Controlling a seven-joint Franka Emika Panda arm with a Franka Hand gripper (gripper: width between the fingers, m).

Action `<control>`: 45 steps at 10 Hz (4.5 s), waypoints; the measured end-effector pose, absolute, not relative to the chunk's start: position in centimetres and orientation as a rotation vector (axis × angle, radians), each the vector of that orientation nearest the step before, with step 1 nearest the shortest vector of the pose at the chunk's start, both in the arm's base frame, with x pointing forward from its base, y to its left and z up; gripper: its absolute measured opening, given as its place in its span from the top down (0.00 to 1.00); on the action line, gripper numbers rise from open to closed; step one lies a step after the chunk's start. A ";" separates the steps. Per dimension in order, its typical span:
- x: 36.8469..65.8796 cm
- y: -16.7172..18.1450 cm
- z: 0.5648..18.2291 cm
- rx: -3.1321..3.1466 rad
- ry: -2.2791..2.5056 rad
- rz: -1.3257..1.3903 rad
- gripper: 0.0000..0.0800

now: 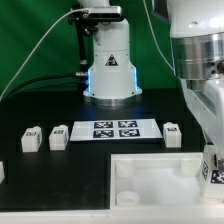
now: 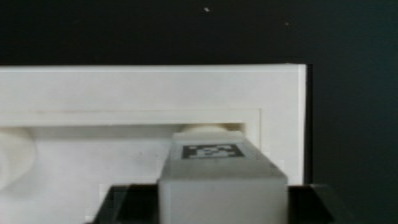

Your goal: Assemble one leg

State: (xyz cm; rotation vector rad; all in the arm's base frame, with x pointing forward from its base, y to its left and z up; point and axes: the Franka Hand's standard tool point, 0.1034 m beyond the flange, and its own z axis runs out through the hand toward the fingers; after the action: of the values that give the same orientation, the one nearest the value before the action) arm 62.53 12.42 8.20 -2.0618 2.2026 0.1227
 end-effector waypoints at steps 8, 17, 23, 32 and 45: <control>62.9 12.5 8.2 -2.718 1.314 0.065 0.19; 63.0 11.9 8.1 -3.054 0.406 -0.004 0.54; 62.8 11.3 7.9 -2.481 1.771 0.054 0.63; 62.6 11.5 7.4 -2.570 1.581 0.063 0.22; 62.4 11.7 7.0 -2.969 0.769 0.087 0.64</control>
Offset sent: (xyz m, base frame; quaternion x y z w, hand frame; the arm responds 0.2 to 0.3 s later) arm 0.0137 0.0038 0.0017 -0.0577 0.0086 -0.3697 0.9273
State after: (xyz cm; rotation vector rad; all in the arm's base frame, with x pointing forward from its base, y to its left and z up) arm 62.37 11.68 7.00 -2.9691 0.7694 0.0874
